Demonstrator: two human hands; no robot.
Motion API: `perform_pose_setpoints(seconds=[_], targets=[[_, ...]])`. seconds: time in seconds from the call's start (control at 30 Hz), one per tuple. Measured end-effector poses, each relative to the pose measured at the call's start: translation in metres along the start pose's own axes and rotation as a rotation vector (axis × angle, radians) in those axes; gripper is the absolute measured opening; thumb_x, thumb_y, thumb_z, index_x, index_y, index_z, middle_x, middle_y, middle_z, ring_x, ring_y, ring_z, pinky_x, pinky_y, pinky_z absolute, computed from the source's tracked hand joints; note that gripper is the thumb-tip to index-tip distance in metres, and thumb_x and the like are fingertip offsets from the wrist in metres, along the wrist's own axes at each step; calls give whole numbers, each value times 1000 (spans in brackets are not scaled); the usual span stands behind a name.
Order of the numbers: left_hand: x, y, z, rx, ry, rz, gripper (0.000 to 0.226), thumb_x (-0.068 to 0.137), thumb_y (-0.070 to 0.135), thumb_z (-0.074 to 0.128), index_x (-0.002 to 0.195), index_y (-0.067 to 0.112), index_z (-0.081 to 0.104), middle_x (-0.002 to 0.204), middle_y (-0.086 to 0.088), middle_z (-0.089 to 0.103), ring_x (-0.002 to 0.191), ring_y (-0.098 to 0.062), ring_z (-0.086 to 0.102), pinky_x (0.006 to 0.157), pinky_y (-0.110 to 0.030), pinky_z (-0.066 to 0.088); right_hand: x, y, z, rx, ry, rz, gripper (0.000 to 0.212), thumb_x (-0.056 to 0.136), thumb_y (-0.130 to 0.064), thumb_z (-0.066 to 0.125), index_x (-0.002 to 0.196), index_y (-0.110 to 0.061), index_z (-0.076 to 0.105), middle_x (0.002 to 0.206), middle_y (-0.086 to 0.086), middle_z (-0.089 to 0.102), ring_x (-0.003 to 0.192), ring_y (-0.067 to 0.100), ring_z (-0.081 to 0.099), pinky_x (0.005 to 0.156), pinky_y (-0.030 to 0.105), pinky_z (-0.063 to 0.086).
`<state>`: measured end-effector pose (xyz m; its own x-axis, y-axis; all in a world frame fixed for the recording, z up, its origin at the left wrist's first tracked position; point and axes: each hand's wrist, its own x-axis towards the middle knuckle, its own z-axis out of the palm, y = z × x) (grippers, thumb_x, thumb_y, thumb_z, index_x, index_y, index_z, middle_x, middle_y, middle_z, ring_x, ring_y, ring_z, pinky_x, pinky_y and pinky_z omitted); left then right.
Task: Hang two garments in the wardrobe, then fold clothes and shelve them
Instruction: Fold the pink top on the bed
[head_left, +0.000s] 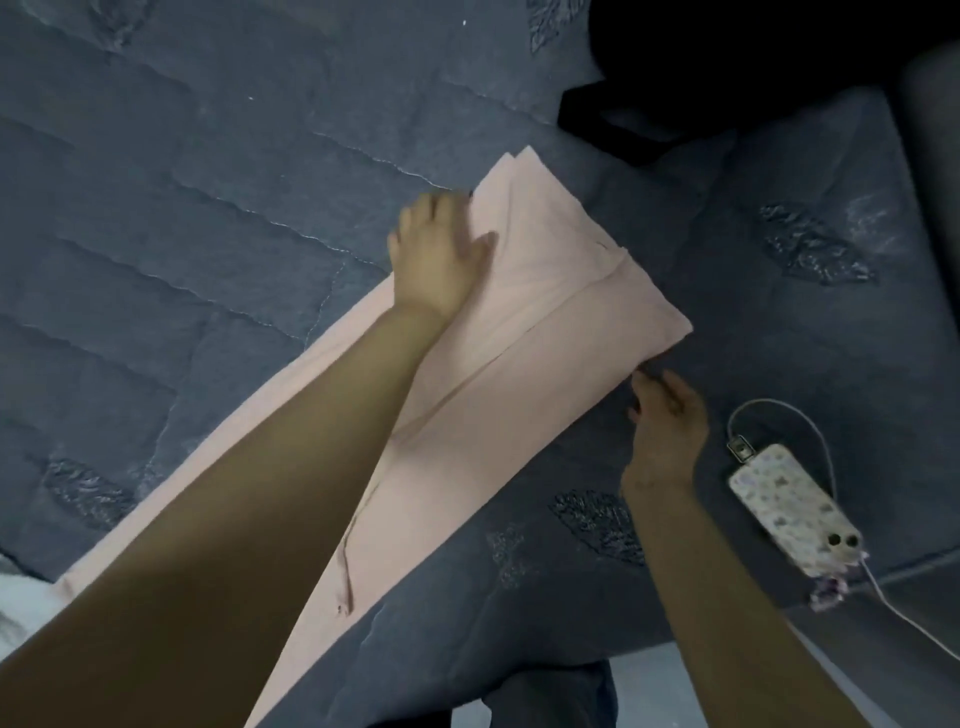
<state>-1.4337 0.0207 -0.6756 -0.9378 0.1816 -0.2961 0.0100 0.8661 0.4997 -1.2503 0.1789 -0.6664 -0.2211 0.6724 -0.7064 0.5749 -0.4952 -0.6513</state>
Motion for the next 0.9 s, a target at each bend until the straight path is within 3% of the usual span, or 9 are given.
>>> perform_pose_setpoints(seconds=[0.07,0.13,0.27,0.43,0.5,0.63,0.73,0.8,0.9], targets=[[32,18,1,-112,-115,-40,59,89,39,65,139,16,44,140,-8,40,129,-23,41,106,-27,29,2,8,-6,50,-54,76,57,91,-18,67,141,-6,43,115,-5,57,106,8,56,104,27,45],[53,26,1,-242,-232,-107,59,88,38,69,136,14,44,136,-5,44,124,-17,46,99,-17,32,8,6,-6,102,-143,95,63,89,-22,70,144,-9,42,119,-6,59,104,4,59,93,18,48],[66,31,0,-343,-349,-186,27,88,39,69,101,19,57,93,7,61,82,-11,59,73,-23,48,36,-15,9,106,-253,33,30,87,-23,73,115,-18,65,109,-6,70,104,9,65,89,20,52],[56,40,-12,-630,-326,-227,10,86,20,73,81,15,66,70,8,71,56,-3,65,57,-18,50,52,-29,8,146,-263,31,12,89,-18,71,100,-16,70,99,-2,72,95,13,66,78,24,57],[50,40,-27,-636,-351,-174,11,85,18,74,89,8,70,77,2,74,62,-7,67,59,-21,53,40,-33,3,116,-272,-71,6,89,-19,71,94,-19,72,91,-7,73,88,6,67,72,20,55],[33,34,-72,-502,-449,22,33,85,13,74,109,-7,65,100,-15,70,84,-17,65,80,-31,55,-8,-37,-8,100,-335,-351,7,92,-17,67,91,-11,70,87,-3,68,83,3,61,77,18,51],[2,16,-112,-457,-451,151,26,82,5,74,104,-6,65,80,5,69,72,1,59,69,-14,50,-54,-30,-14,29,-382,-511,14,91,-10,66,80,-4,61,74,-7,56,72,2,50,68,16,45],[-27,-7,-137,-412,-463,191,17,79,1,75,93,2,67,64,20,65,61,9,55,63,-7,43,-88,-20,-18,-84,-424,-613,17,90,-6,66,76,-13,58,68,-16,54,66,-2,46,63,13,42],[-78,-60,-168,-404,-450,170,22,75,-7,75,79,13,65,63,25,66,62,11,57,68,-8,45,-142,2,-25,-366,-544,-790,27,86,-7,69,82,-31,59,74,-17,59,66,0,51,62,13,42]])
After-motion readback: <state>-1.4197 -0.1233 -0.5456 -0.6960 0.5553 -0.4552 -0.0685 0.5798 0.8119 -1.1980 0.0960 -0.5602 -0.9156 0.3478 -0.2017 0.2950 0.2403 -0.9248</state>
